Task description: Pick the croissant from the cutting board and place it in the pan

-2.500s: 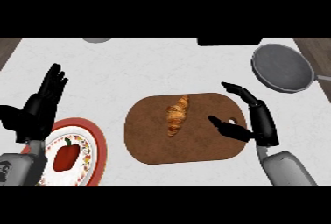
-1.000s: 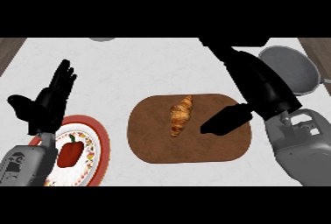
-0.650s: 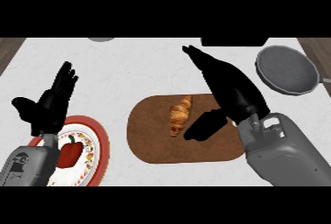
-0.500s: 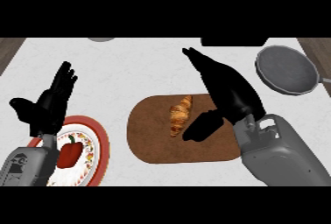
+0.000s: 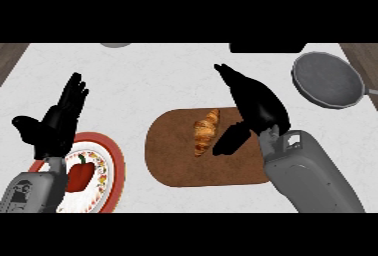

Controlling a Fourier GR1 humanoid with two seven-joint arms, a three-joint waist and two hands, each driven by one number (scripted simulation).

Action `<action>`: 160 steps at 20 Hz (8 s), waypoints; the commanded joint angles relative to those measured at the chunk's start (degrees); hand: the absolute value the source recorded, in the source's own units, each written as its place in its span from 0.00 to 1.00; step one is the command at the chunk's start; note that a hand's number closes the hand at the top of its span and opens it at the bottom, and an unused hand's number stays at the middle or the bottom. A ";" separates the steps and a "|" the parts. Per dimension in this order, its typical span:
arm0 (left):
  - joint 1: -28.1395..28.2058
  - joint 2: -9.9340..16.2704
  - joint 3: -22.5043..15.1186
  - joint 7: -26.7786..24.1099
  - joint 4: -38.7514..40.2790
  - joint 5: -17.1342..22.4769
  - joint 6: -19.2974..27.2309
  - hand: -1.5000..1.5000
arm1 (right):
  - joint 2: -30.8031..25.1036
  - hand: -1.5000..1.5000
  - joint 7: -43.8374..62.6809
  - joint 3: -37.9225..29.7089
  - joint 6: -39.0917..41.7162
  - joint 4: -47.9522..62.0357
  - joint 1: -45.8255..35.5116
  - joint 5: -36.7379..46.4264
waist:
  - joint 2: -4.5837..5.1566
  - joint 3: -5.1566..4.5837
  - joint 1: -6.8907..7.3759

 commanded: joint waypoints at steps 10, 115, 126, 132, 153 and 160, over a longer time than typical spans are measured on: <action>2.79 0.62 3.39 -1.96 -0.39 1.19 -5.58 0.50 | 5.67 0.00 -7.95 -1.22 4.73 10.85 0.16 5.60 | 0.04 -0.01 0.30; -4.75 -4.96 4.45 1.10 0.26 -4.08 -7.87 0.50 | -24.30 1.00 -66.88 -43.88 -36.99 71.20 -9.92 17.34 | 2.54 0.44 5.65; -5.60 -7.63 2.81 -0.55 2.36 -6.36 -5.24 0.50 | -25.60 0.00 -70.71 -49.25 -17.23 81.03 -12.39 9.98 | 2.84 0.53 5.13; -5.04 -5.92 4.63 0.84 0.74 -5.26 -5.66 0.50 | -22.62 0.00 -81.48 -56.00 -21.68 79.92 -10.23 3.25 | 2.06 0.54 4.07; -0.26 -4.40 7.37 0.04 1.32 -4.31 -6.46 0.50 | -37.40 0.00 -94.93 -63.14 18.13 75.89 8.53 -11.79 | -0.18 -0.04 -0.71; -0.39 -4.40 6.85 -1.46 0.74 -6.07 -5.67 0.50 | -36.51 0.00 -92.95 -60.12 18.04 68.09 15.19 -13.88 | -0.04 0.00 -0.37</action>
